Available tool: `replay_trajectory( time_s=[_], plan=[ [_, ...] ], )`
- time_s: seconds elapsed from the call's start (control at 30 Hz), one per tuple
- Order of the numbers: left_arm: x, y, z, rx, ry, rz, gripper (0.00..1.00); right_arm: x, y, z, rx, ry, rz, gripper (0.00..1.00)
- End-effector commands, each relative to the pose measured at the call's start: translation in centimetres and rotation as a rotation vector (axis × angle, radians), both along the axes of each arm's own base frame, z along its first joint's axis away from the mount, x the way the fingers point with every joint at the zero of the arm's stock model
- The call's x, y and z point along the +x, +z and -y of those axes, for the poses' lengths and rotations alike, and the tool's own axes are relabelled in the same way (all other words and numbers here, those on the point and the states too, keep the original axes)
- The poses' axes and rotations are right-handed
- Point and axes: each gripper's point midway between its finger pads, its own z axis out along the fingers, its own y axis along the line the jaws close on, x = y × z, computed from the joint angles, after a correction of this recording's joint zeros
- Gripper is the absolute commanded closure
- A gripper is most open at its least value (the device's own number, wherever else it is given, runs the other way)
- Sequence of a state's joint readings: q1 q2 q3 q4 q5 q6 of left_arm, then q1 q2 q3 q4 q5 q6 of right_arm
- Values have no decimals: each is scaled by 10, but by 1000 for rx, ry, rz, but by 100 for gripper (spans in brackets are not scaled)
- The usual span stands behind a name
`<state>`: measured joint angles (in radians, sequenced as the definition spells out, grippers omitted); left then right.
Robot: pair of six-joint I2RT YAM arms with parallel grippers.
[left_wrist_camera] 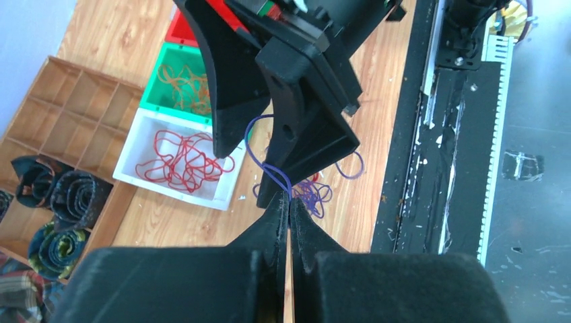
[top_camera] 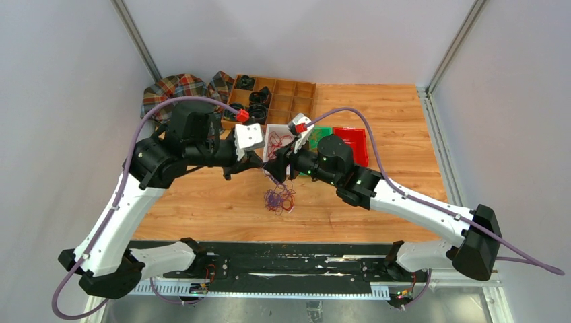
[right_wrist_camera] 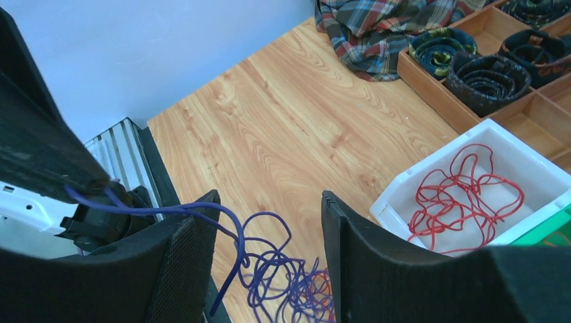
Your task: Untangle the cables
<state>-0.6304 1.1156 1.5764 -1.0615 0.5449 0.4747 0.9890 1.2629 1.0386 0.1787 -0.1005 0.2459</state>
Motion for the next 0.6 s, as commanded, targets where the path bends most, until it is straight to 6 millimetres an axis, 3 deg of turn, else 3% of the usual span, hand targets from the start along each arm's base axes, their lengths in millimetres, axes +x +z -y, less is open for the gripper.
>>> replay_trajectory(
  time_s=[0.0,0.3,0.57],
  plan=[
    [-17,33,4,-81,-50,15,100,-1,9,-11,59,-3,27,44],
    [-20,103,6,-207,-35,104,100,5,-43,-17,59,-47,-68,54],
    [-6,150,-5,-246,42,264,100,2,-85,-4,31,-96,-138,59]
  ],
)
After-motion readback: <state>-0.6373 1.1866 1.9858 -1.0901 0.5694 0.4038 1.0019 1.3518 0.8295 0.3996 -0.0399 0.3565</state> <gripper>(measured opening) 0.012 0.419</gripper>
